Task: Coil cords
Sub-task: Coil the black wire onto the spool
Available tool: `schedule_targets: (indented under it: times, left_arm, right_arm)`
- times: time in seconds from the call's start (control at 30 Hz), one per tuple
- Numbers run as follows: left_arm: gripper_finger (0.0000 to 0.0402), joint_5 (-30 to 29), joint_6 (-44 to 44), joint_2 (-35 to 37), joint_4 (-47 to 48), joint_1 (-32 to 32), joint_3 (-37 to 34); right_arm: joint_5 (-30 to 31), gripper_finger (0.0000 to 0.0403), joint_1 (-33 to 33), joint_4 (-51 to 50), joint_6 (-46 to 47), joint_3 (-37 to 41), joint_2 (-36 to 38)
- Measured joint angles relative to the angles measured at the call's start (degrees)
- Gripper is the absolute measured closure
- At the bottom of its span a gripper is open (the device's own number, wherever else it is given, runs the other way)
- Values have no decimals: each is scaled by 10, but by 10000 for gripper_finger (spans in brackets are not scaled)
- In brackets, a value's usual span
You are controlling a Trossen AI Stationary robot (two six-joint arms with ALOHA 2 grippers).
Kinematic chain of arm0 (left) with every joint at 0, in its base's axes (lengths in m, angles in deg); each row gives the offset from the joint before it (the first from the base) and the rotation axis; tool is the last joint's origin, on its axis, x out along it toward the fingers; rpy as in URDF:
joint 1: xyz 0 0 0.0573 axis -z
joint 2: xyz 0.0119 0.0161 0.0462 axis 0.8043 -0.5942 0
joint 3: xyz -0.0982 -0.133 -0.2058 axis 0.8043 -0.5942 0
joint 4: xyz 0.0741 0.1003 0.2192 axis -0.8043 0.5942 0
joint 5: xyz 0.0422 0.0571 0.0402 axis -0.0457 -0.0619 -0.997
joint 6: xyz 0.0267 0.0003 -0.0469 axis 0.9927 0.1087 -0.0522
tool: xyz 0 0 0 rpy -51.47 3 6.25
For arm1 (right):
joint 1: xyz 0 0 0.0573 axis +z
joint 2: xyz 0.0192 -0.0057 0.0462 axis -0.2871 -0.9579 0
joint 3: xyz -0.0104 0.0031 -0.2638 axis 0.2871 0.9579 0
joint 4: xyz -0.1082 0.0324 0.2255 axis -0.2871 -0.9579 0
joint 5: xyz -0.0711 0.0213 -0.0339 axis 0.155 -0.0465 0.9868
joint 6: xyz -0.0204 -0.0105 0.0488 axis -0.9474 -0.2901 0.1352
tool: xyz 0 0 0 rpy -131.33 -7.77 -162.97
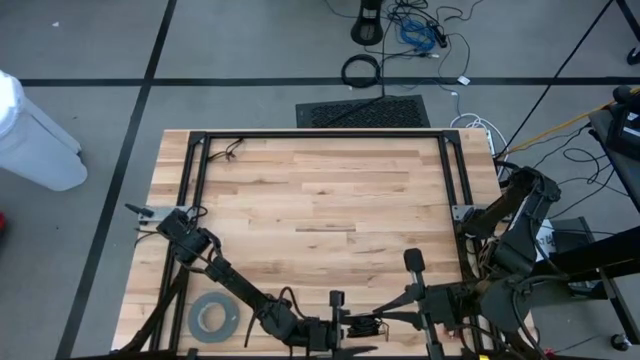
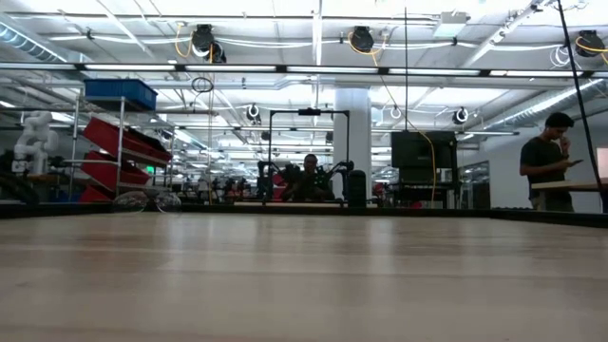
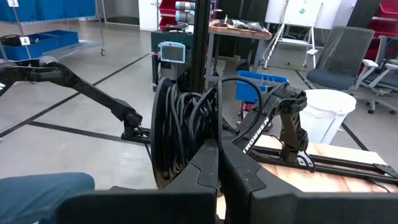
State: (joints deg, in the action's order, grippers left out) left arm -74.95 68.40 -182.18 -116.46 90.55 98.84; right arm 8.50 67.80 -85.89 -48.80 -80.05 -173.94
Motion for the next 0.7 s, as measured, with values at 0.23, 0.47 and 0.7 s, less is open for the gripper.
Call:
schedule_targets:
  times: [0.23,0.47,0.7]
  left_arm:
    - [224,-14,51,0,0,3,0]
    - [224,-12,53,0,10,6,0]
    - [224,-12,28,0,27,-4,0]
  right_arm:
    - [0,403,0,0,-2,0,0]
    - [0,403,0,0,-12,0,0]
    - [0,403,0,0,-12,0,0]
